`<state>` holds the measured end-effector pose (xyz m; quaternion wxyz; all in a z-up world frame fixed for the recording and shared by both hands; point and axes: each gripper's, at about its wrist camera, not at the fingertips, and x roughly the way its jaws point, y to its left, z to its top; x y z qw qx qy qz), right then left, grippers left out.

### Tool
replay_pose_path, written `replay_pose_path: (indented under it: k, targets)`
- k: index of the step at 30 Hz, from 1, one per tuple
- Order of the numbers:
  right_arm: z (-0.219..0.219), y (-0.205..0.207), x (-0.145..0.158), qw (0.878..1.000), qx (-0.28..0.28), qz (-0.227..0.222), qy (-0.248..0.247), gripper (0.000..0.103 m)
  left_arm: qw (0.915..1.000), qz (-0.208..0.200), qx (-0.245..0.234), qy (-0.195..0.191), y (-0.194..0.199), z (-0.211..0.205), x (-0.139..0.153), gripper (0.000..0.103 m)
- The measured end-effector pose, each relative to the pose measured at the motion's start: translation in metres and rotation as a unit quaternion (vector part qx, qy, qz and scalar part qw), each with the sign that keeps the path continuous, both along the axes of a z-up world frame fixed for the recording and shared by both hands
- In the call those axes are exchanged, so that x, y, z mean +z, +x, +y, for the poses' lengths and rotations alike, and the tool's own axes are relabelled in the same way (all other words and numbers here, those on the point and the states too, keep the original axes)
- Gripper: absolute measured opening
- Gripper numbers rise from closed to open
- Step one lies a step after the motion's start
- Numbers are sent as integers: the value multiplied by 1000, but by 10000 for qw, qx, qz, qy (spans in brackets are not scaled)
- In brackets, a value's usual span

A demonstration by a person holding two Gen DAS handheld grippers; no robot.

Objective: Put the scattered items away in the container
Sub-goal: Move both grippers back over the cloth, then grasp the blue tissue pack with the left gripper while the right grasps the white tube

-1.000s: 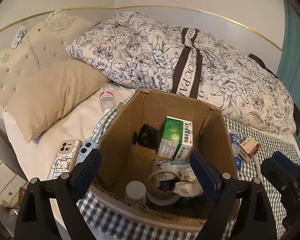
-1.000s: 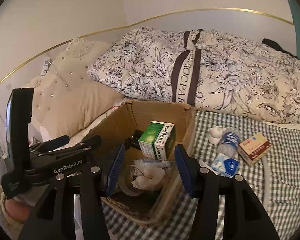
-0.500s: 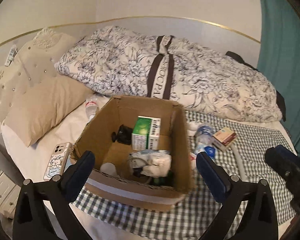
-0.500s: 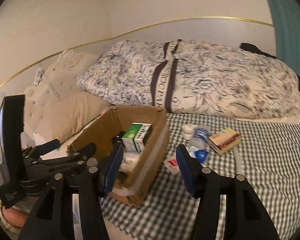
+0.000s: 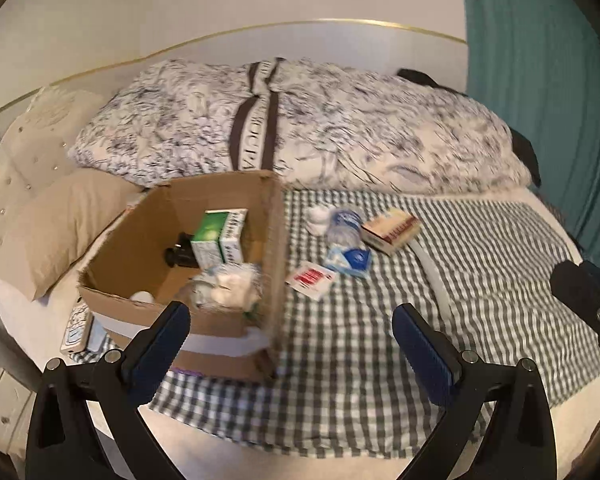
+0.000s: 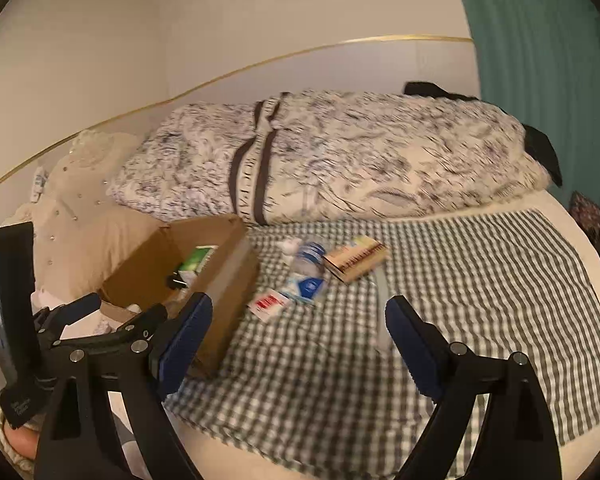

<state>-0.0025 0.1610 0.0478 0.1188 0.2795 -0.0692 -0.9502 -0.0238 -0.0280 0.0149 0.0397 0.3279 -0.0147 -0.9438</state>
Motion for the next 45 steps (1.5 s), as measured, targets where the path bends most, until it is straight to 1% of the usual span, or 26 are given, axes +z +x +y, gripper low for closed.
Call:
replay_pose_path:
  k: [3, 7, 10, 15, 19, 24, 26, 30, 35, 39, 43, 44, 45]
  targets:
    - [14, 0, -13, 9998, -133, -114, -41, 89, 9999, -82, -113, -92, -5, 15, -11, 103]
    - [31, -7, -27, 9993, -298, -220, 39, 89, 9993, -235, -241, -151, -19, 31, -26, 103]
    - [42, -18, -37, 9987, -400, -310, 38, 89, 9988, -345, -312, -127, -32, 39, -37, 103]
    - [59, -40, -60, 9973, -514, -529, 51, 89, 9981, -472, -396, -61, -64, 52, -57, 103]
    - [67, -64, -81, 9956, -608, -713, 77, 89, 9976, -499, -464, -99, -96, 62, -75, 103]
    - [70, -93, -107, 9935, -652, -915, 208, 88, 9976, -546, -423, -58, -134, 67, -95, 103]
    - [71, -104, -117, 9926, -649, -995, 232, 88, 9969, -652, -443, -33, -149, 69, -105, 103]
    - [68, -125, -140, 9908, -610, -1179, 251, 88, 9966, -711, -404, -111, -179, 67, -124, 103]
    - [62, -149, -167, 9881, -506, -1401, 374, 88, 9947, -1009, -211, 33, -215, 54, -145, 103]
    - [61, -168, -181, 9868, -464, -1479, 461, 88, 9938, -1083, -174, 157, -233, 47, -154, 103]
    - [55, -189, -188, 9863, -401, -1508, 532, 88, 9934, -1108, -282, 12, -249, 51, -160, 103]
    - [53, -195, -190, 9858, -389, -1527, 574, 86, 9931, -1140, -276, -6, -253, 51, -162, 103]
    - [51, -201, -192, 9853, -384, -1553, 600, 82, 9928, -1171, -261, -8, -257, 50, -164, 103]
